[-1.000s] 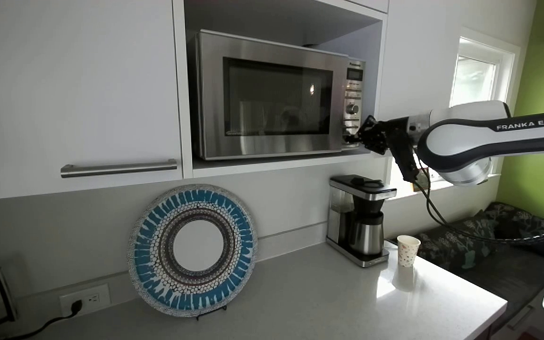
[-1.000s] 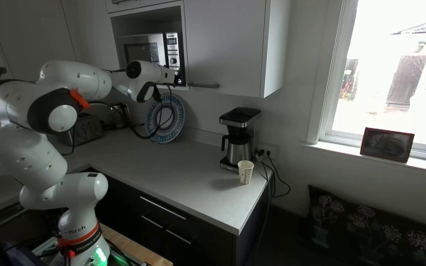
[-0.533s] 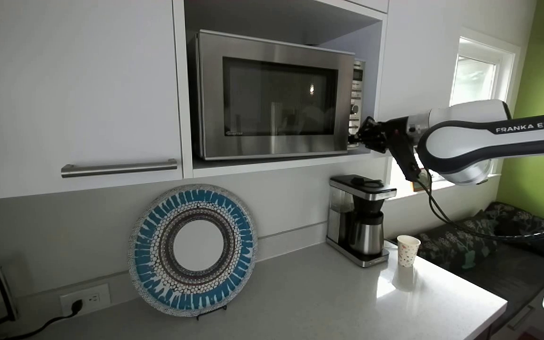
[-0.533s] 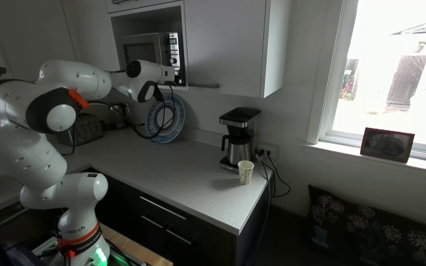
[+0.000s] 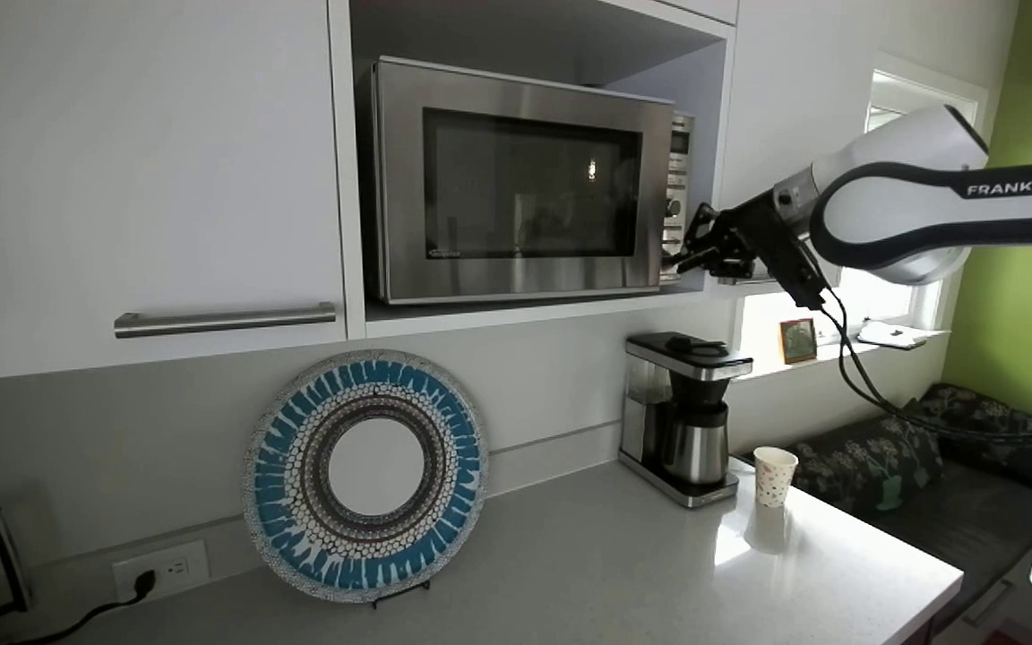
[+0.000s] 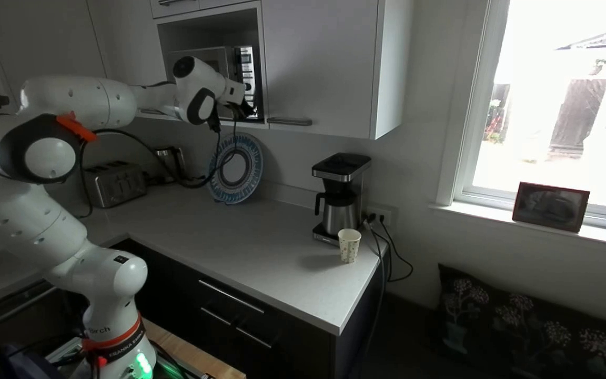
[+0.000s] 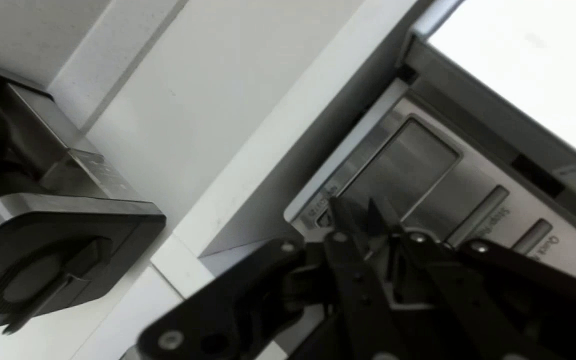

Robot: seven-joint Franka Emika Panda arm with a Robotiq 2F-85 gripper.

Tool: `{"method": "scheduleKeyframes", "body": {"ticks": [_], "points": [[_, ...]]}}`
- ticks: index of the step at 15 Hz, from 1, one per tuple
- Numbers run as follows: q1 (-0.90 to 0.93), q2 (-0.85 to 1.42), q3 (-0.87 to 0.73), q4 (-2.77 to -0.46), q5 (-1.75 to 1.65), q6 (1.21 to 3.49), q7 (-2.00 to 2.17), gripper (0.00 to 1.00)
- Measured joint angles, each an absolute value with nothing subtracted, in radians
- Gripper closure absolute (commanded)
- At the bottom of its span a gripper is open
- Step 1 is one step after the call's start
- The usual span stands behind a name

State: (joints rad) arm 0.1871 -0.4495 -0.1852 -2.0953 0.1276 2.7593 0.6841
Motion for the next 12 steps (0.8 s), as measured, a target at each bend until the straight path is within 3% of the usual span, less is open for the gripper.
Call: {"method": "scheduleKeyframes", "body": {"ticks": [4,5,10,11,12], "points": [[0.024,-0.495,-0.031,-1.968,0.137,2.496,0.716,0.57],[0.0,-0.501,-0.007,-1.935,0.133,2.445,0.718,0.82],[-0.053,-0.502,0.044,-1.854,0.124,2.364,0.725,0.82],[-0.054,-0.5,0.044,-1.854,0.124,2.364,0.725,0.57],[-0.055,-0.497,0.044,-1.854,0.124,2.364,0.725,0.57]]}}
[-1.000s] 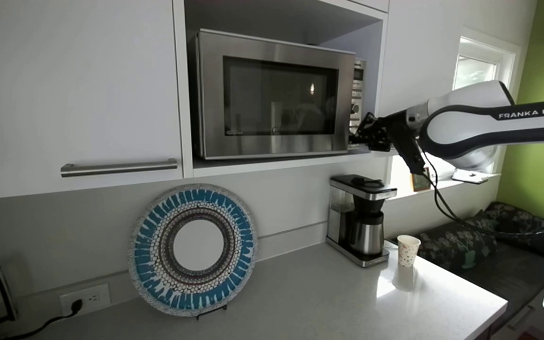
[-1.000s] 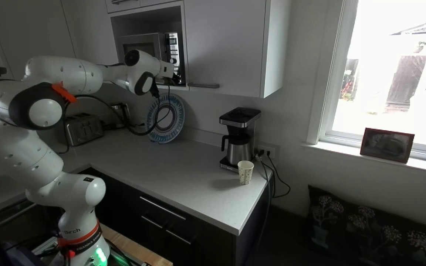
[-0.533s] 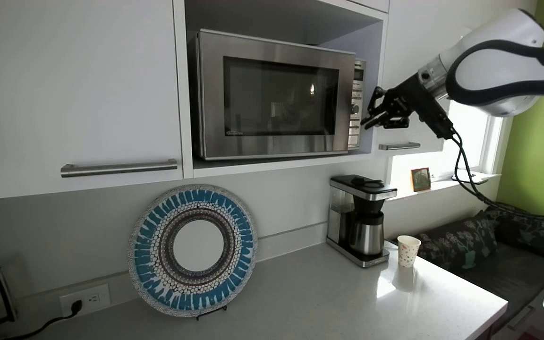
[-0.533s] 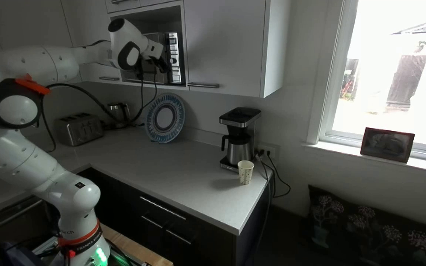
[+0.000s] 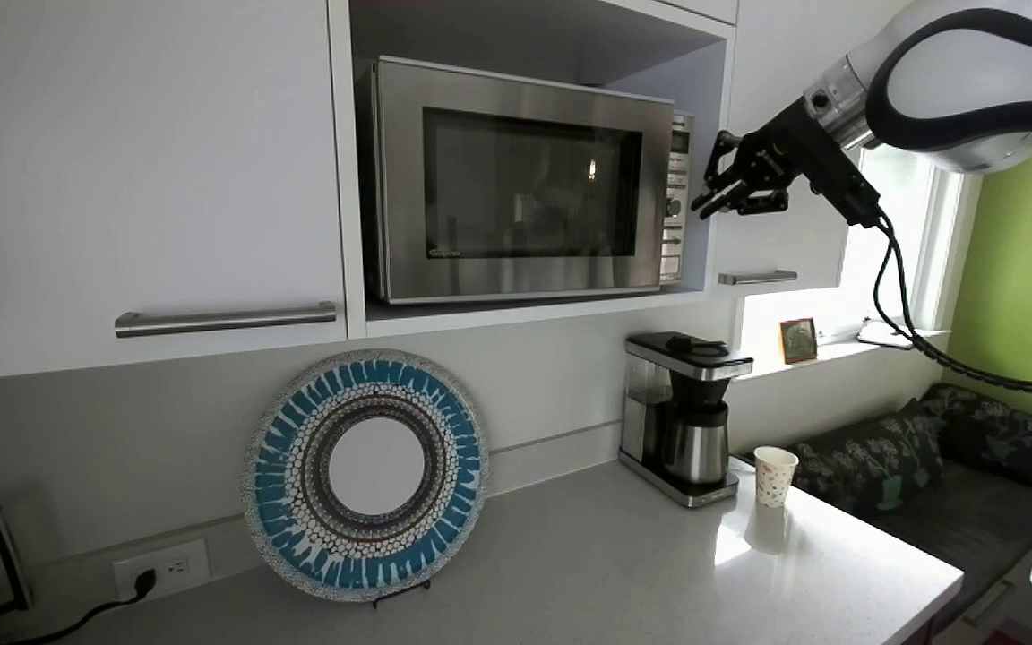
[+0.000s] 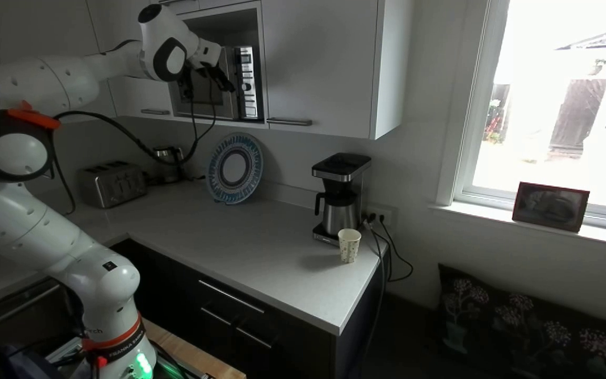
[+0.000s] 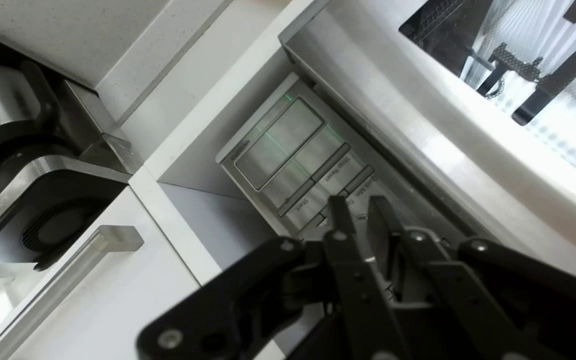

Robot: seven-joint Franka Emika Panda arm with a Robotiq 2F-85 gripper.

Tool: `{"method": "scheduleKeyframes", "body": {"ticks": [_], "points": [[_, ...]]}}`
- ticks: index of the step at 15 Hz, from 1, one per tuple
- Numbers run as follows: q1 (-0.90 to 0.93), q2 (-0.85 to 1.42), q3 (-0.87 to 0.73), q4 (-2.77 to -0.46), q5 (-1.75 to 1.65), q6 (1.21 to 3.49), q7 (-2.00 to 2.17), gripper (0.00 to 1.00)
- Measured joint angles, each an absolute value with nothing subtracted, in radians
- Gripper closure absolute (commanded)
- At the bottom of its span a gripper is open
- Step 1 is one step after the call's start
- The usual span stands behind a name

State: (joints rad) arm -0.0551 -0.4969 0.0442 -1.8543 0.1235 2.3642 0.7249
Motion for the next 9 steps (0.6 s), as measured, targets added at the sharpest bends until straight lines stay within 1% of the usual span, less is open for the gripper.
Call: {"method": "scheduleKeyframes", "body": {"ticks": [3,9], "points": [[-0.053,-0.492,0.043,-1.846,0.126,2.363,0.66,0.57],[-0.015,-0.458,0.006,-1.767,0.149,2.314,0.295,0.57]]}}
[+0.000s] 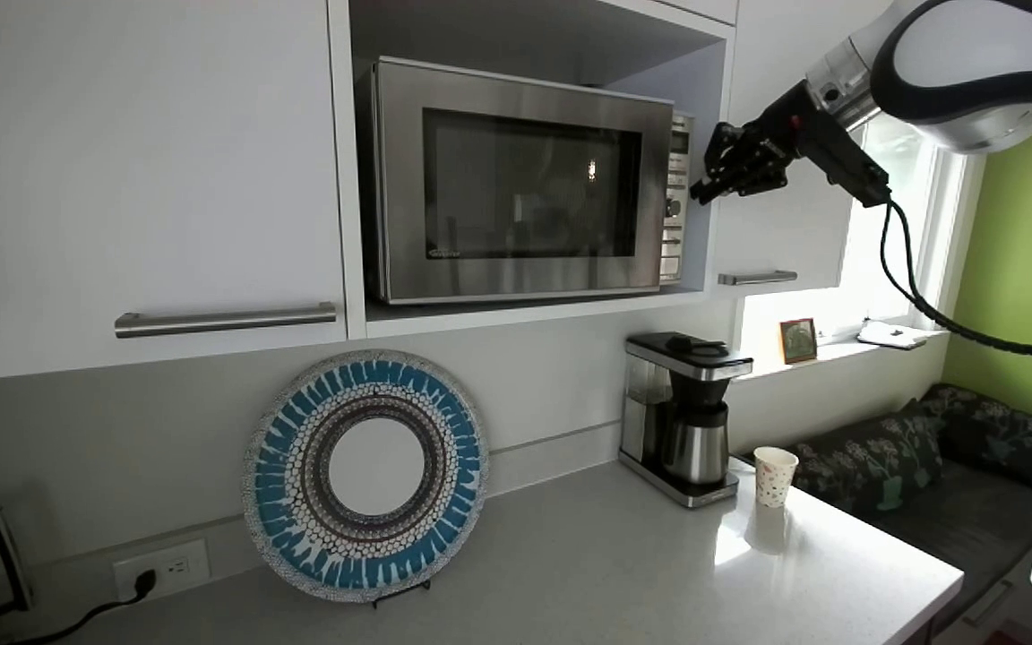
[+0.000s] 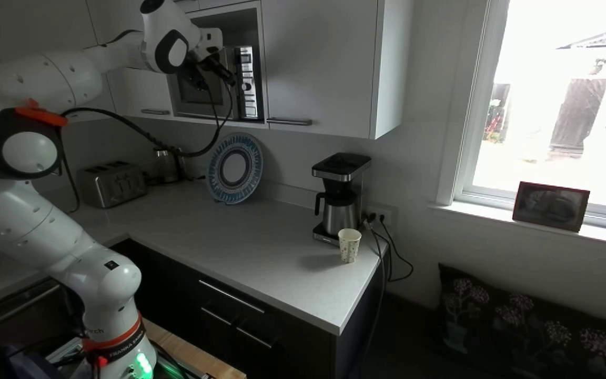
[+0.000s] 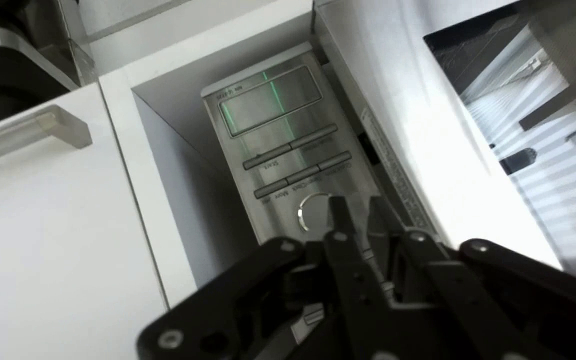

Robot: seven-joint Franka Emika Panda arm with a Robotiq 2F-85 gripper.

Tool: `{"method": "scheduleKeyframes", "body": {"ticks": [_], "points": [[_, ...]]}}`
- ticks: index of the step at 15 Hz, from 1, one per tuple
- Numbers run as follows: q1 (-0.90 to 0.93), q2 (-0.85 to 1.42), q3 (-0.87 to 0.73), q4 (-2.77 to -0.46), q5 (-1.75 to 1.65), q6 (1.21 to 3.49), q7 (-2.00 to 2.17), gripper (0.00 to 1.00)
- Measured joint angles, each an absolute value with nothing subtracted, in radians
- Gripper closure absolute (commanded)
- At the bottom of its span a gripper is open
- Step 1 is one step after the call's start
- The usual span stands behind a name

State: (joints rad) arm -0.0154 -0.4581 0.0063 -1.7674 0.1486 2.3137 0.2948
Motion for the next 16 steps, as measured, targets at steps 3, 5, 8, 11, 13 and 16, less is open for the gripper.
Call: {"method": "scheduleKeyframes", "body": {"ticks": [3,5,8,11,13,16], "points": [[0.024,-0.432,-0.018,-1.746,0.177,2.314,0.117,0.57],[0.043,-0.417,-0.027,-1.733,0.185,2.311,0.036,0.57],[0.051,-0.412,-0.031,-1.725,0.184,2.302,-0.051,0.57],[0.055,-0.413,-0.036,-1.725,0.184,2.292,-0.106,0.57],[0.061,-0.413,-0.038,-1.727,0.185,2.291,-0.131,0.57],[0.066,-0.412,-0.038,-1.728,0.185,2.291,-0.165,0.57]]}}
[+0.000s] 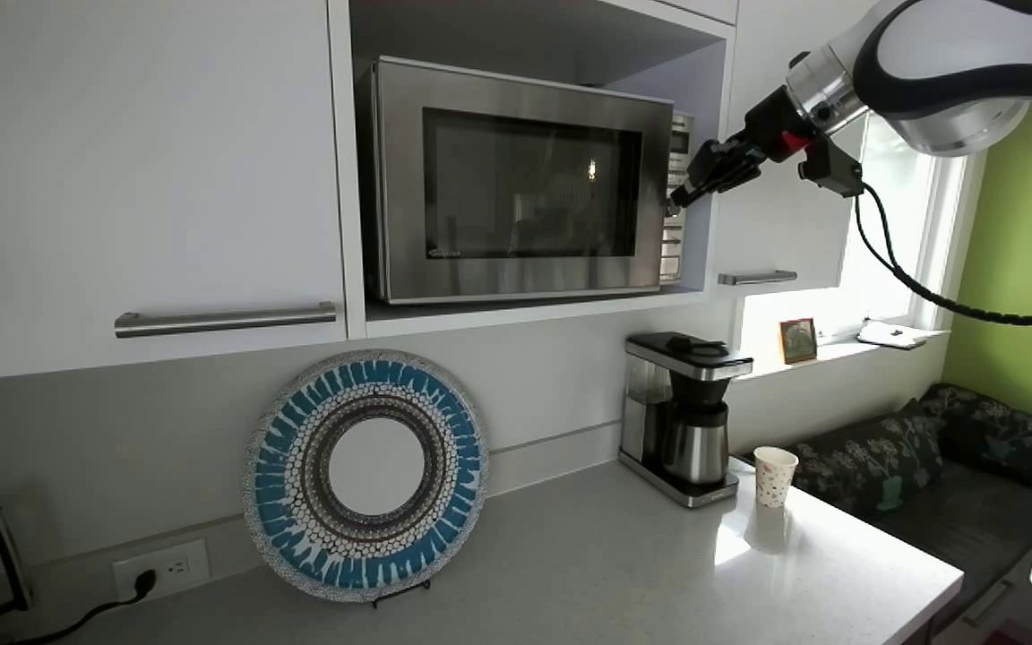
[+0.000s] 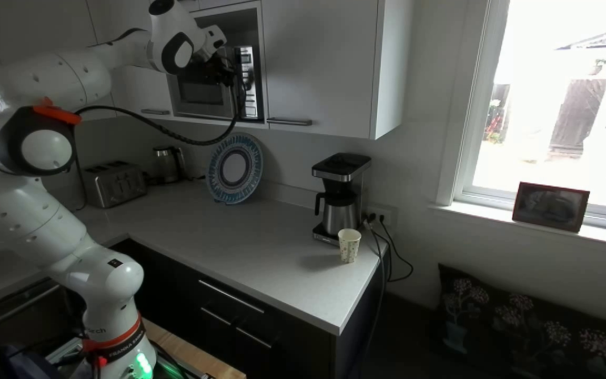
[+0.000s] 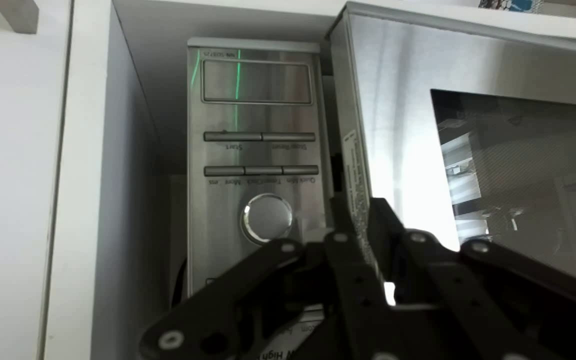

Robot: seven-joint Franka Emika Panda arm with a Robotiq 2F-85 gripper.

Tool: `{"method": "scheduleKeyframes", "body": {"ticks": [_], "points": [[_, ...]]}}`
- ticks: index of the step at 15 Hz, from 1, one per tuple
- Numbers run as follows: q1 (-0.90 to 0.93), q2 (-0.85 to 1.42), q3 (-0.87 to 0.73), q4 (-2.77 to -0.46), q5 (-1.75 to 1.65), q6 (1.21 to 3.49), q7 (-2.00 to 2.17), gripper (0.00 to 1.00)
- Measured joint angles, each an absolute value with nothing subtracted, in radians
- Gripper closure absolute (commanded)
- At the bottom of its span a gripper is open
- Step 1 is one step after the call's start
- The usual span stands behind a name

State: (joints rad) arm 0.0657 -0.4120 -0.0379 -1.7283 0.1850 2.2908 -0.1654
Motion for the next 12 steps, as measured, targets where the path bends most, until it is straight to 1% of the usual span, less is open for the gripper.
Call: {"method": "scheduleKeyframes", "body": {"ticks": [6,12], "points": [[0.066,-0.399,-0.053,-1.735,0.183,2.302,-0.236,0.57],[0.085,-0.35,-0.056,-1.74,0.2,2.447,-0.273,0.57]]}}
